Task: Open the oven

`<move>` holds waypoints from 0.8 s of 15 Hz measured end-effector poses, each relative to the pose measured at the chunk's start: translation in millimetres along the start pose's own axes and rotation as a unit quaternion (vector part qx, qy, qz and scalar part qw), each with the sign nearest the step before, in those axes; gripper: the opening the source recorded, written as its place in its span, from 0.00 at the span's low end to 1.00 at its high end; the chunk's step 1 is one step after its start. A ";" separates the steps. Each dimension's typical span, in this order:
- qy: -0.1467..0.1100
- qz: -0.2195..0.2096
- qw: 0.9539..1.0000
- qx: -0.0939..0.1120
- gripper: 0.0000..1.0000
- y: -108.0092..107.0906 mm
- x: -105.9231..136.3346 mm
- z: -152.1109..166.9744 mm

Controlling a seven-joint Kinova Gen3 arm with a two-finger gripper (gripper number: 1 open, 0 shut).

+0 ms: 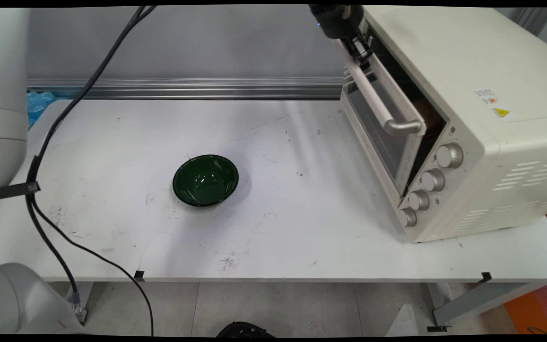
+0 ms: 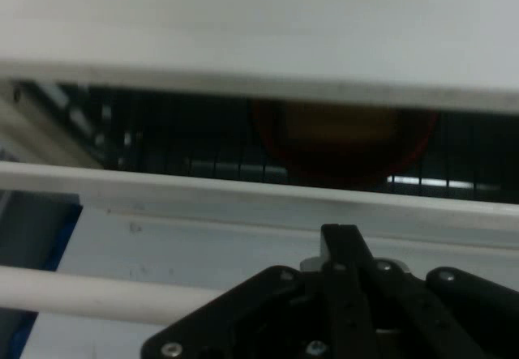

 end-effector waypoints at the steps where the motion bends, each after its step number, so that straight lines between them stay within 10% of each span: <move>1: -0.005 0.000 1.000 -0.001 0.00 -0.8 -3.8 -0.9; 12: -0.033 0.004 0.999 -0.006 0.00 -8.3 -35.1 -5.7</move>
